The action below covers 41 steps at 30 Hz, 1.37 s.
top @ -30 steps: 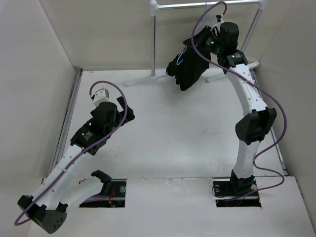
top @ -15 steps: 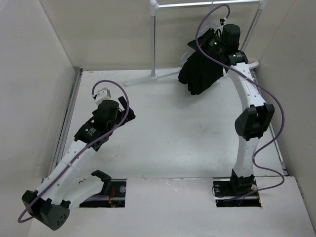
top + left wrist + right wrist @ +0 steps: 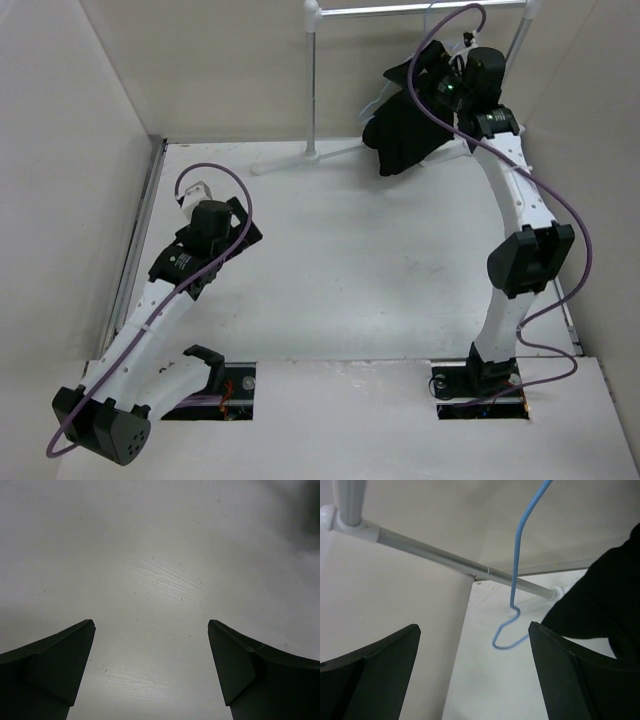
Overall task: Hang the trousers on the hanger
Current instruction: Place the hanger at the clothesline, then reset both arms
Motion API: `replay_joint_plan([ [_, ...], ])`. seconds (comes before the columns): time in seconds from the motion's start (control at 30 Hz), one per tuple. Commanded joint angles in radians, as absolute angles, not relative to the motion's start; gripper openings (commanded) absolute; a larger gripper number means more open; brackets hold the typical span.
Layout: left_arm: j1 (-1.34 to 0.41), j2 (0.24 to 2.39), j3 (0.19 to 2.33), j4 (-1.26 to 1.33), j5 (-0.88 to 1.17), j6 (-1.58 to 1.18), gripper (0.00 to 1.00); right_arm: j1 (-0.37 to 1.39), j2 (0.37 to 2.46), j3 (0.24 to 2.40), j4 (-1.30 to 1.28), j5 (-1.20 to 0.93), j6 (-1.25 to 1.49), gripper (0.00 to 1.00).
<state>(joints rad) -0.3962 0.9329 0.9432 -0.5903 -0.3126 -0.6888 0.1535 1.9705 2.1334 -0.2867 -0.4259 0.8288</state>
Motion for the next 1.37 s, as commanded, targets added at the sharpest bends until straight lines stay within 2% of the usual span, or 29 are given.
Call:
replay_joint_plan([
  [0.0,-0.372,0.914,0.959,-0.606,-0.313,-0.675,1.0,0.134,1.838,2.08,-0.239,-0.397,0.792,0.98],
  [0.13,-0.367,0.928,0.995,-0.623,-0.319,-0.669,1.0,0.13,1.709,1.909,-0.244,-0.338,0.746,1.0],
  [0.43,-0.392,0.965,0.996,-0.649,-0.313,-0.683,1.0,0.134,1.258,1.315,-0.219,-0.059,0.692,1.0],
  [0.7,-0.447,1.0,0.957,-0.63,-0.311,-0.71,1.0,0.264,0.866,0.869,-0.44,0.213,0.713,1.0],
  [0.97,-0.51,1.032,0.916,-0.626,-0.325,-0.807,1.0,0.439,0.612,0.641,-0.629,0.279,0.876,1.0],
  [1.33,-0.574,1.048,0.946,-0.637,-0.394,-0.845,1.0,0.449,0.617,0.595,-0.611,0.248,0.841,1.0],
])
